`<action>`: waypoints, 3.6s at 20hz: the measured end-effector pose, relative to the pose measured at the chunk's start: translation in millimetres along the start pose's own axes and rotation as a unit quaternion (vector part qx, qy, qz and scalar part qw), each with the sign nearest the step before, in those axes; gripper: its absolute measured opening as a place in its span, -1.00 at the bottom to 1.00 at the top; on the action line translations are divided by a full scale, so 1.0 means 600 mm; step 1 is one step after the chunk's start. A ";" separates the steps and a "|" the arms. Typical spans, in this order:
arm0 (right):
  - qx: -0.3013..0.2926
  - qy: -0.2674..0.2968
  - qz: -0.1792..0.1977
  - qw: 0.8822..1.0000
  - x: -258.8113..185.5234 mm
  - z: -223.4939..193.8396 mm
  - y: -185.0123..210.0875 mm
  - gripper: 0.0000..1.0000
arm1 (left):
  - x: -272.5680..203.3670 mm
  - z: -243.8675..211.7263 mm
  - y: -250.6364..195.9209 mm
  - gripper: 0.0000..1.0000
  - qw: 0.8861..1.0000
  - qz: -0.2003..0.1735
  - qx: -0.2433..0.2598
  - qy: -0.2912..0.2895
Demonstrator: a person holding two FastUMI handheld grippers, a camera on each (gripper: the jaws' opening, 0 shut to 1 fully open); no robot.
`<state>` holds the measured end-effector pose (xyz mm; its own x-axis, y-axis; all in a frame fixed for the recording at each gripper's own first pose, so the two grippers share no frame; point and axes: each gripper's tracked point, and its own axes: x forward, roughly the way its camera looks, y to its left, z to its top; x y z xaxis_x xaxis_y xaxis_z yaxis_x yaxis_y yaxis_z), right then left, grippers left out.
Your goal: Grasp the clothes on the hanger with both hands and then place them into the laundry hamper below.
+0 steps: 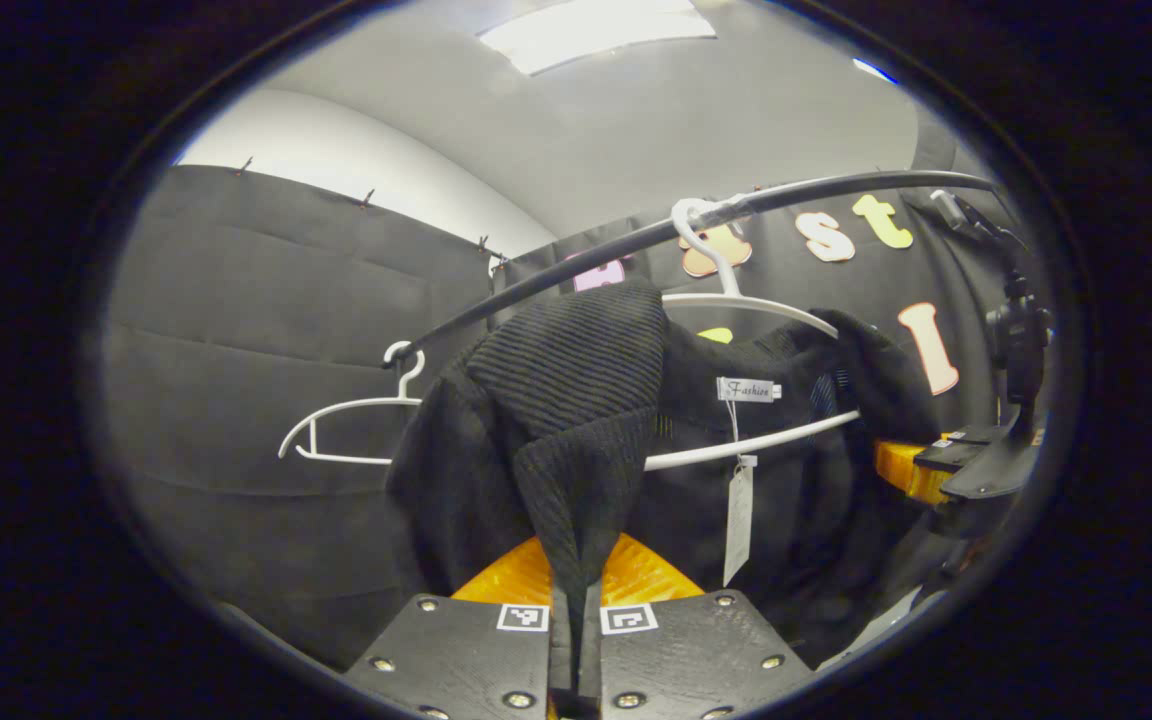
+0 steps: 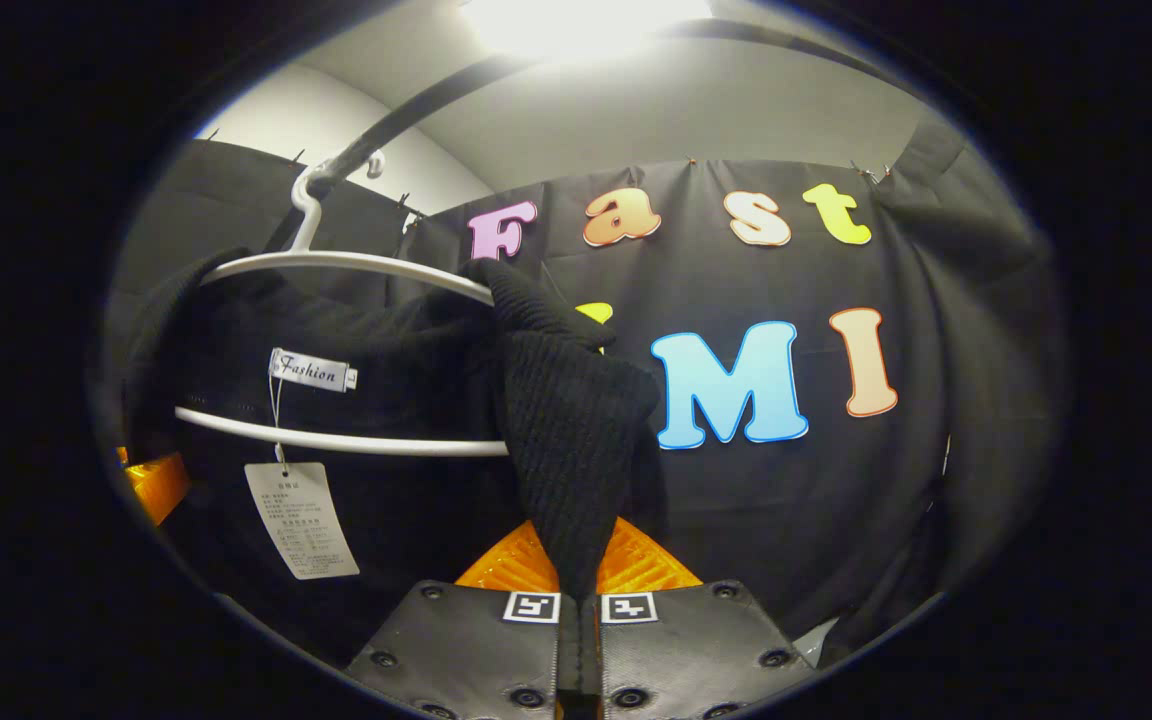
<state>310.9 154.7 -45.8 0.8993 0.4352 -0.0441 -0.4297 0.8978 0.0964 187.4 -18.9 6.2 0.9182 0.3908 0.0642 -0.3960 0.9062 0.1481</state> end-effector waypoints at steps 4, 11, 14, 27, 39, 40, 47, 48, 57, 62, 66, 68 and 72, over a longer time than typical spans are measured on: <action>0.002 -0.025 -0.025 0.999 -0.008 0.029 -0.032 -0.98 | -0.027 0.025 0.026 -0.94 1.000 0.010 0.004 -0.010; -0.011 -0.066 -0.064 0.996 -0.010 0.077 -0.082 -0.99 | -0.062 0.090 0.082 -0.95 0.998 0.036 0.010 -0.041; -0.017 -0.083 -0.075 0.994 -0.006 0.095 -0.095 -0.98 | -0.071 0.123 0.108 -0.95 0.997 0.049 0.016 -0.058; -0.006 -0.122 -0.088 0.989 0.034 0.139 -0.130 -0.99 | -0.030 0.213 0.193 -0.94 0.990 0.062 0.030 -0.119; 0.004 -0.109 -0.062 0.992 0.113 0.124 -0.121 -0.99 | 0.056 0.209 0.232 -0.94 0.992 0.027 0.008 -0.119; 0.010 -0.104 -0.054 0.993 0.121 0.119 -0.117 -0.97 | 0.067 0.208 0.233 -0.94 0.993 0.019 0.007 -0.118; 0.043 -0.061 -0.048 0.996 0.166 0.062 -0.136 -0.97 | 0.130 0.165 0.214 -0.93 0.995 -0.028 -0.020 -0.091; 0.045 -0.053 -0.046 0.997 0.168 0.051 -0.135 -0.97 | 0.134 0.152 0.213 -0.94 0.996 -0.032 -0.025 -0.085; 0.078 0.023 -0.029 0.996 0.157 -0.043 -0.122 -0.97 | 0.133 0.074 0.215 -0.94 0.996 -0.047 -0.028 -0.067; 0.059 0.046 -0.029 0.997 0.125 -0.074 -0.109 -0.97 | 0.116 0.027 0.230 -0.93 0.997 -0.049 -0.005 -0.056; 0.056 0.057 -0.034 0.996 0.081 -0.087 -0.101 -0.96 | 0.097 0.001 0.234 -0.92 0.998 -0.052 -0.008 -0.046; 0.056 0.063 -0.038 0.996 0.056 -0.092 -0.096 -0.96 | 0.083 -0.013 0.231 -0.95 0.997 -0.058 -0.011 -0.042; 0.065 0.068 -0.045 0.995 0.006 -0.094 -0.083 -0.97 | 0.053 -0.036 0.221 -0.92 0.996 -0.078 -0.017 -0.031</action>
<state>331.0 115.5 -107.0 0.9100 0.3672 -0.1925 -0.3263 0.9207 0.2141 164.2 116.9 6.3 0.9664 0.2349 0.1040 -0.2472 0.9605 0.1280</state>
